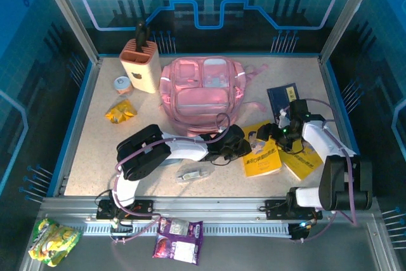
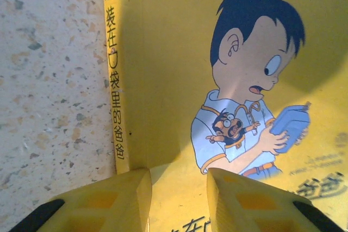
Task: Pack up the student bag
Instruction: Pick up the book from the middle-right of the table.
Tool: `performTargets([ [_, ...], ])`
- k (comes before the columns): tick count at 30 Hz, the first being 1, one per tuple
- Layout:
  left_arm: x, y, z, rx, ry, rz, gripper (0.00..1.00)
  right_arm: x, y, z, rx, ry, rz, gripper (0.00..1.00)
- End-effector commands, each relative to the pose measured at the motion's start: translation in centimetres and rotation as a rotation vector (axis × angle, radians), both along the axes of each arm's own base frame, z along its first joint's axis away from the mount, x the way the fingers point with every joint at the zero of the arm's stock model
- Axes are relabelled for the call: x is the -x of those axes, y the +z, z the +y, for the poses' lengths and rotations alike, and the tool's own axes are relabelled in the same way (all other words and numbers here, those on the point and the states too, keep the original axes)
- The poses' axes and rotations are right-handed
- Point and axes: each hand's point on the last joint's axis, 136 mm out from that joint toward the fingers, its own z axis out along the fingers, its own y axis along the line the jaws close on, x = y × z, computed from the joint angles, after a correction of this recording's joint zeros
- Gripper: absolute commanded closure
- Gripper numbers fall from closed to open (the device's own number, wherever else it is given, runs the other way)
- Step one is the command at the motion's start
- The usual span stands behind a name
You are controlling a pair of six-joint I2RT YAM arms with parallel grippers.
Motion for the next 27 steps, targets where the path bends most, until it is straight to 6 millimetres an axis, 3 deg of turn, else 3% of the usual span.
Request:
performTargets([
  [1,0.4,-4.1,3.7,-0.182,0.041,0.047,0.65,1.5,2.2,2.4,-0.14,0.046,0.023,0.28],
  [11,0.3,-3.7,3.3,-0.166,0.036,0.041,0.65,1.4,1.8,1.6,-0.091,0.029,0.014,0.59],
  [18,0.0,-2.6,2.7,-0.134,0.015,0.024,0.62,1.1,2.1,1.4,-0.09,0.017,-0.01,0.89],
  [22,-0.5,-0.1,2.2,-0.078,-0.004,0.001,0.54,0.4,3.7,1.5,-0.115,0.009,-0.071,1.0],
  [27,-0.9,4.3,4.2,-0.054,-0.006,-0.075,0.42,-0.3,7.0,2.3,-0.184,0.009,-0.169,1.0],
])
